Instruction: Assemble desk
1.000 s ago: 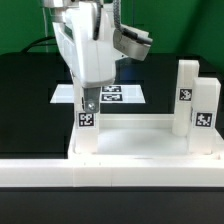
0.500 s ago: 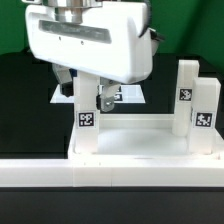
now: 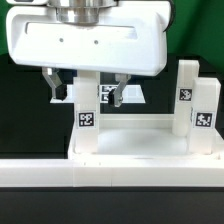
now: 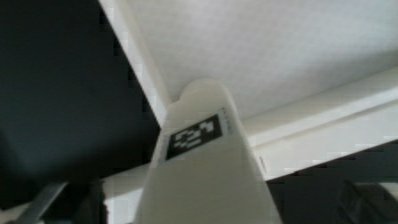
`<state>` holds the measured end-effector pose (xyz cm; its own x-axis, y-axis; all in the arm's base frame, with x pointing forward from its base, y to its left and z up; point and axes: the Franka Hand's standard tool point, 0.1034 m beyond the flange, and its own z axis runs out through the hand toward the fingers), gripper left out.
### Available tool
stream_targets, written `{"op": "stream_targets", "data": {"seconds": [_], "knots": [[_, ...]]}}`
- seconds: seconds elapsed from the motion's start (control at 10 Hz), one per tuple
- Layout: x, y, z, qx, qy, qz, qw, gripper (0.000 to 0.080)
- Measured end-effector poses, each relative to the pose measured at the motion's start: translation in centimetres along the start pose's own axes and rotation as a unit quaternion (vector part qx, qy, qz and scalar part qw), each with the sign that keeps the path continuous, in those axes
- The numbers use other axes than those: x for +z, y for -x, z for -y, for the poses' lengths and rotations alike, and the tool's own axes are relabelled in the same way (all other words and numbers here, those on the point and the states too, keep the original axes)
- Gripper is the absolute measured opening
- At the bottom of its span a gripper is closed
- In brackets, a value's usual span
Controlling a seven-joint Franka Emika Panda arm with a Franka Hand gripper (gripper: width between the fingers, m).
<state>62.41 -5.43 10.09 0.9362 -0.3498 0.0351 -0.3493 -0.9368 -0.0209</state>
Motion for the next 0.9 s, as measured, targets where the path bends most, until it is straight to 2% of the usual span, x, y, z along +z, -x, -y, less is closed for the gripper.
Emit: {"op": "stream_targets", "data": {"seconds": [0.2, 0.3, 0.5, 0.6, 0.7, 0.8, 0.9], "knots": [[-0.02, -0.04, -0.14, -0.073, 0.001, 0.0, 0.997, 0.0649], [-0.11, -0.08, -0.27, -0.15, 0.005, 0.0, 0.989, 0.0649], [-0.08, -0.1, -0.47, -0.189, 0.006, 0.0, 0.982, 0.0649], [-0.06, -0.09, -0.48, -0.188, 0.006, 0.0, 0.982, 0.0538], [-0.04, -0.08, -0.49, -0.187, 0.006, 0.001, 0.982, 0.0386], [-0.04, -0.08, -0.47, -0.18, 0.005, 0.0, 0.984, 0.0386], [-0.03, -0.08, -0.48, -0.173, 0.005, 0.001, 0.985, 0.0288]]}}
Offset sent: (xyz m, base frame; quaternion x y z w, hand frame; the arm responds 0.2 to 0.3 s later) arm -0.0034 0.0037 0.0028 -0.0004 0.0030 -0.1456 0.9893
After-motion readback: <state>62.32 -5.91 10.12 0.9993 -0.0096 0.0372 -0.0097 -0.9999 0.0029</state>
